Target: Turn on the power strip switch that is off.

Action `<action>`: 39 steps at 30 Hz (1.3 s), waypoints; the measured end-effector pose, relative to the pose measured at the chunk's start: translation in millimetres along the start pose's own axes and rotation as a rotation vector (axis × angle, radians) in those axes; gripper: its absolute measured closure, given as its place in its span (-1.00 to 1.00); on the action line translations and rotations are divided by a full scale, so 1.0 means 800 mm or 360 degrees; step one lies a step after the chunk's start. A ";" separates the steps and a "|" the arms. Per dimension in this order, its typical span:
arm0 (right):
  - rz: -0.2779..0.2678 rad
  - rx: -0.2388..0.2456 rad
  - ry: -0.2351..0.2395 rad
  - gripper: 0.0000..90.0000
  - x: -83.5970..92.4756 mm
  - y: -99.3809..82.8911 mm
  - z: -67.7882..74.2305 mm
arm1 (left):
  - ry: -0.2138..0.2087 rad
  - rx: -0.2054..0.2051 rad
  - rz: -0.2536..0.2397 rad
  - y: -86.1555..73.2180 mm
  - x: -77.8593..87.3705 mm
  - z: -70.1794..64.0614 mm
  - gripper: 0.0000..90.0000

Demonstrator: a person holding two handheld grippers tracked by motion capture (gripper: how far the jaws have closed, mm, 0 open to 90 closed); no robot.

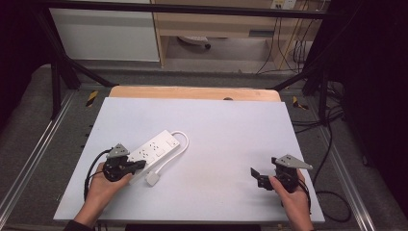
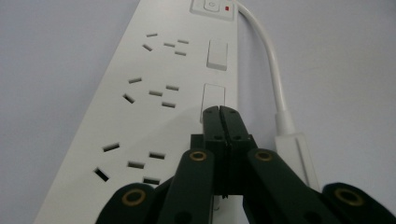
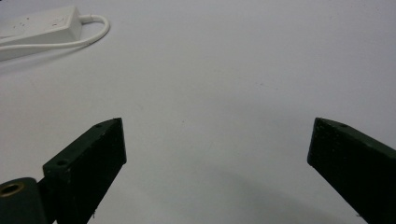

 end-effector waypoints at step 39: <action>0.0004 -0.0003 0.0005 -0.89 0.000 -0.001 0.000 | -0.0008 -0.0004 -0.0201 0.016 0.011 -0.009 0.46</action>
Point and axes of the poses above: each handheld gripper's, and its own axes: x roughly backward along the jaws, y roughly out of its top, z roughly to its left, the point moved 5 cm from there along -x, roughly forward along the jaws, and after that the axes turned 14 degrees about z, right-handed, at the moved point
